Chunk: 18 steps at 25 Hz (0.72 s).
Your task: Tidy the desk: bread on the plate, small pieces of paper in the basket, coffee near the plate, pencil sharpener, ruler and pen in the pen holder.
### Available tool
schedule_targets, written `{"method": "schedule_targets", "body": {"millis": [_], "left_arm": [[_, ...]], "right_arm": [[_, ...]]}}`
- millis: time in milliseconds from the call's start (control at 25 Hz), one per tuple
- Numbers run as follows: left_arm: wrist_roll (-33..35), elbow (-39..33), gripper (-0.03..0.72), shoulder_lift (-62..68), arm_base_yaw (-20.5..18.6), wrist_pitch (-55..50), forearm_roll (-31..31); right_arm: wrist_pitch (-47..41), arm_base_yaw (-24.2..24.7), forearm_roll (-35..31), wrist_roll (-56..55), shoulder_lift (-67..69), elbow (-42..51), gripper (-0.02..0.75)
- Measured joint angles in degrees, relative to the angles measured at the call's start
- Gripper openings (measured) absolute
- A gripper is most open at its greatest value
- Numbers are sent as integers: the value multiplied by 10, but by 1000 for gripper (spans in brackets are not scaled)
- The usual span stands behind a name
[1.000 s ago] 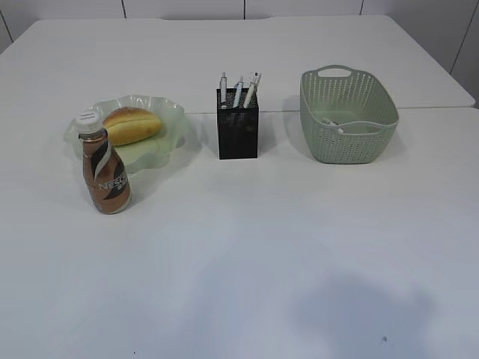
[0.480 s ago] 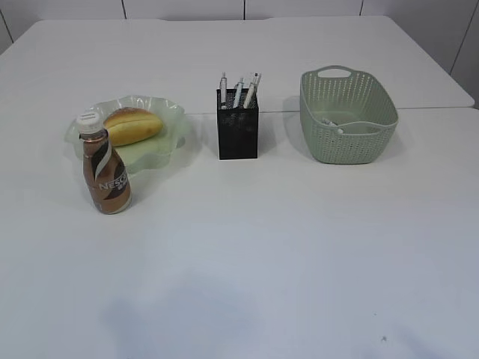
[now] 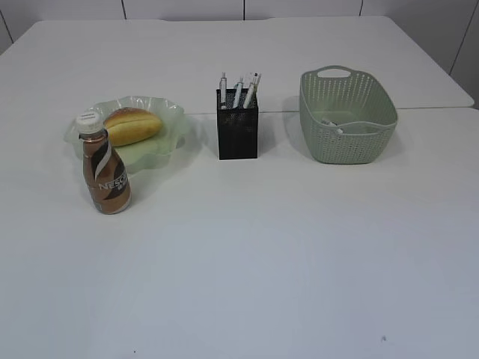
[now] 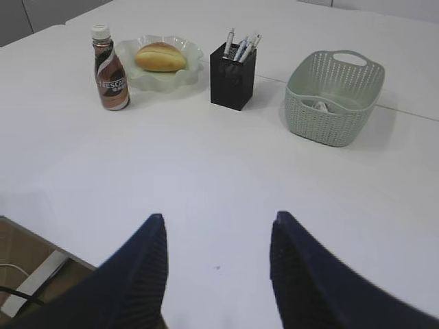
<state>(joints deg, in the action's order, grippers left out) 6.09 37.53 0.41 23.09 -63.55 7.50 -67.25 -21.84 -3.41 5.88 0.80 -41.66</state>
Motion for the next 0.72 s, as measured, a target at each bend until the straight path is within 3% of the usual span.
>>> {"method": "schedule_targets", "body": {"millis": [480, 720], "left_arm": [[30, -79, 288, -1, 0, -2, 1], [32, -83, 282, -1, 0, -4, 1]], "right_arm": [[-16, 2, -19, 19, -19, 27, 393], [2, 2, -27, 24, -19, 74, 393]]}}
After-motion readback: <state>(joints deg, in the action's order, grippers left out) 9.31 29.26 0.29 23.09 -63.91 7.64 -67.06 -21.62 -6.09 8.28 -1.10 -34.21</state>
